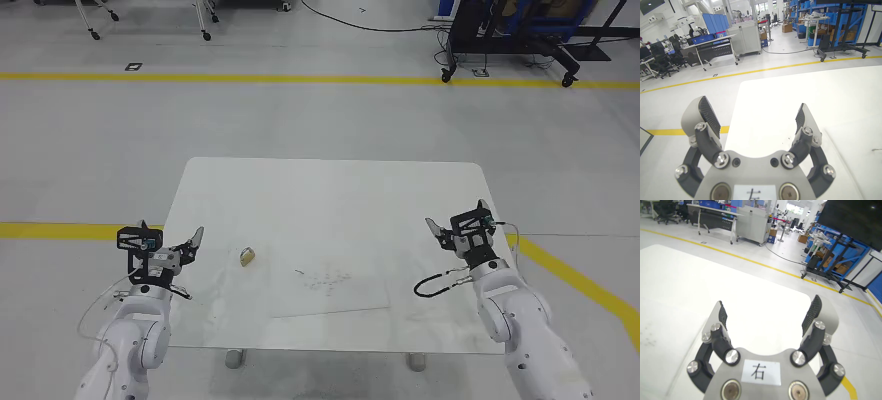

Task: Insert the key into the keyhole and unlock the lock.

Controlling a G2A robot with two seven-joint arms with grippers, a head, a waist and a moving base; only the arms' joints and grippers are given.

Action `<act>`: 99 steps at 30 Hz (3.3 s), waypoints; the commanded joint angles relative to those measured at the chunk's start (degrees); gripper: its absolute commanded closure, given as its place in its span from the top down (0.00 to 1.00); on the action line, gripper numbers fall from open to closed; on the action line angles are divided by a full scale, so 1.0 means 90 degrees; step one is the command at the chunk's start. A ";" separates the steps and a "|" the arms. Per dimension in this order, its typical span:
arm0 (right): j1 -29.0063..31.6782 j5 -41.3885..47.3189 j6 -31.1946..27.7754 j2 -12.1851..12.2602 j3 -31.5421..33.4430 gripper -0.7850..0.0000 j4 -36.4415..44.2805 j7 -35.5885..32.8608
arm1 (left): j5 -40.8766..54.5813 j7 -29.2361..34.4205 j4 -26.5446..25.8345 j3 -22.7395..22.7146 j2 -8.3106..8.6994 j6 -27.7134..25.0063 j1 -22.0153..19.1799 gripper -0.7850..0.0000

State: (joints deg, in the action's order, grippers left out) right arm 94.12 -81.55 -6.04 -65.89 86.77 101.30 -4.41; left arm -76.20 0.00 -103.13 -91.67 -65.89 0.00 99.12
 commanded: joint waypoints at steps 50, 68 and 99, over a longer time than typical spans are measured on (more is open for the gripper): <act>-0.4209 -0.1033 -0.3762 -0.1051 -0.5115 0.48 -0.4317 0.1218 | 0.0000 0.0000 0.0000 0.0000 0.0000 0.0000 0.0000 1.00; -0.4715 -0.0584 -0.3741 -0.1321 -0.5291 0.00 -0.5337 0.1315 | 0.0000 0.0000 0.0000 0.0000 0.0000 0.0000 0.0000 1.00; -0.4573 -0.0739 -0.3561 -0.1103 -0.4794 0.00 -0.5100 0.1550 | -0.0741 0.0572 -0.0443 0.0188 0.0073 -0.1116 0.0077 1.00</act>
State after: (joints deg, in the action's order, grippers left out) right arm 52.97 -88.20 -38.09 -75.81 43.62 55.40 9.54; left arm -80.55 3.49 -105.65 -90.07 -65.46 -6.94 99.85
